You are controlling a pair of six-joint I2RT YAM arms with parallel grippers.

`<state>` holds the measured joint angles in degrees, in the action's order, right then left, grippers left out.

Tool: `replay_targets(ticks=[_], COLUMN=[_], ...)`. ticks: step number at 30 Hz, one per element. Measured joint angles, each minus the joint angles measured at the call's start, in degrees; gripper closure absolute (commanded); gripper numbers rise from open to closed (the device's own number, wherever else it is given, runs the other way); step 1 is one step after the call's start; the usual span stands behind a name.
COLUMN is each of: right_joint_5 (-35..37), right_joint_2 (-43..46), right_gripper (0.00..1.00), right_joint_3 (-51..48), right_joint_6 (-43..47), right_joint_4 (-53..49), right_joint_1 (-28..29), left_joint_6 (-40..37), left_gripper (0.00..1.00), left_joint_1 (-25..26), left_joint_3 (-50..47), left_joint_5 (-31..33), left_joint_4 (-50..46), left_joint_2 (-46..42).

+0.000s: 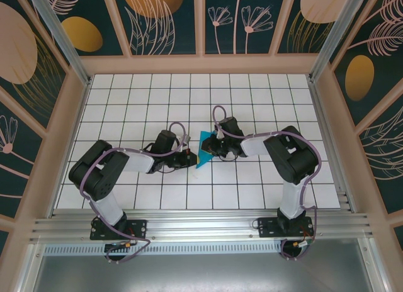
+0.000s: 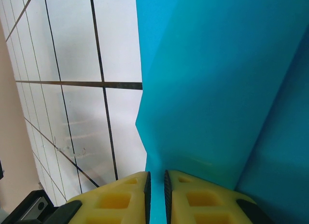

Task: Fold a paper plane with a square sheet of paper (pick it up from the middle)

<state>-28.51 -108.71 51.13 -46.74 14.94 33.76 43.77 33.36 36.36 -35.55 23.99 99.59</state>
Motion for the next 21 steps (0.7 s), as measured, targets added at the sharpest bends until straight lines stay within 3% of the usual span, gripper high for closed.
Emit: replay_targets(ticks=[21], right_joint_5=[0.17], right_joint_2=[-0.09], right_gripper=[0.80], right_joint_3=[0.26], right_joint_6=[0.02], right_joint_4=[-0.50], right_joint_1=[0.11], left_joint_6=[0.04], left_gripper=[0.98], left_joint_1=[-0.04], left_joint_3=[-2.80], left_joint_5=[0.98], left_joint_4=[-0.74], left_joint_2=[-0.50])
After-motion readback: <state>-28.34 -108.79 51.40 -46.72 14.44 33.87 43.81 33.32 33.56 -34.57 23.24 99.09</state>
